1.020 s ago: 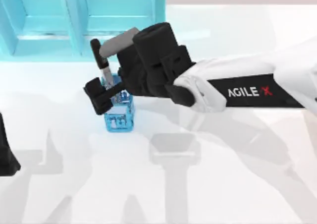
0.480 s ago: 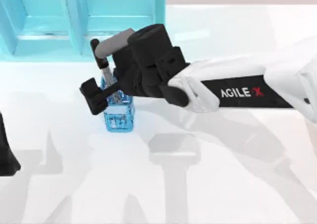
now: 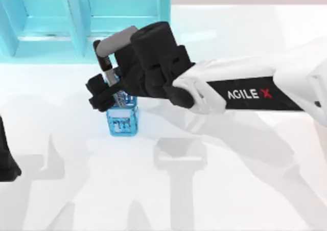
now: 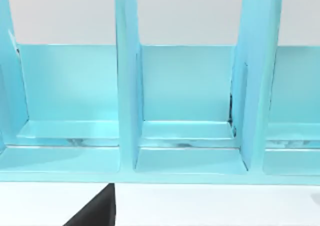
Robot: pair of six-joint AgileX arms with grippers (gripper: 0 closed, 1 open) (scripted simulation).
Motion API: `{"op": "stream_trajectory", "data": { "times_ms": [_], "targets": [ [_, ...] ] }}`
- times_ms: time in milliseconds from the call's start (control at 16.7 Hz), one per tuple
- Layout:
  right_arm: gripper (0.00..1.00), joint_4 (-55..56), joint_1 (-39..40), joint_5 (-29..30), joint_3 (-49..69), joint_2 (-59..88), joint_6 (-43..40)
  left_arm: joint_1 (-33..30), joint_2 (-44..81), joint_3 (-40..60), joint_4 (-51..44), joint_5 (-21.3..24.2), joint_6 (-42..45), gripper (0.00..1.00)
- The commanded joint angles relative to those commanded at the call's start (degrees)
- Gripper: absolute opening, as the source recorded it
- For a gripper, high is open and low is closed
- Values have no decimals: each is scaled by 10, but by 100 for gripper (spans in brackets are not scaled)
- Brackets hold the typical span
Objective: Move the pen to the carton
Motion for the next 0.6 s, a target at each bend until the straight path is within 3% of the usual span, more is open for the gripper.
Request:
{"op": "stream_trajectory", "data": {
  "times_ms": [120, 180, 600],
  "targets": [
    [2, 0, 0, 0, 0, 0, 0, 0, 0, 0, 0, 0, 0, 100],
    [0, 0, 0, 0, 0, 0, 0, 0, 0, 0, 0, 0, 0, 100],
    [0, 0, 0, 0, 0, 0, 0, 0, 0, 0, 0, 0, 0, 100]
  ]
}}
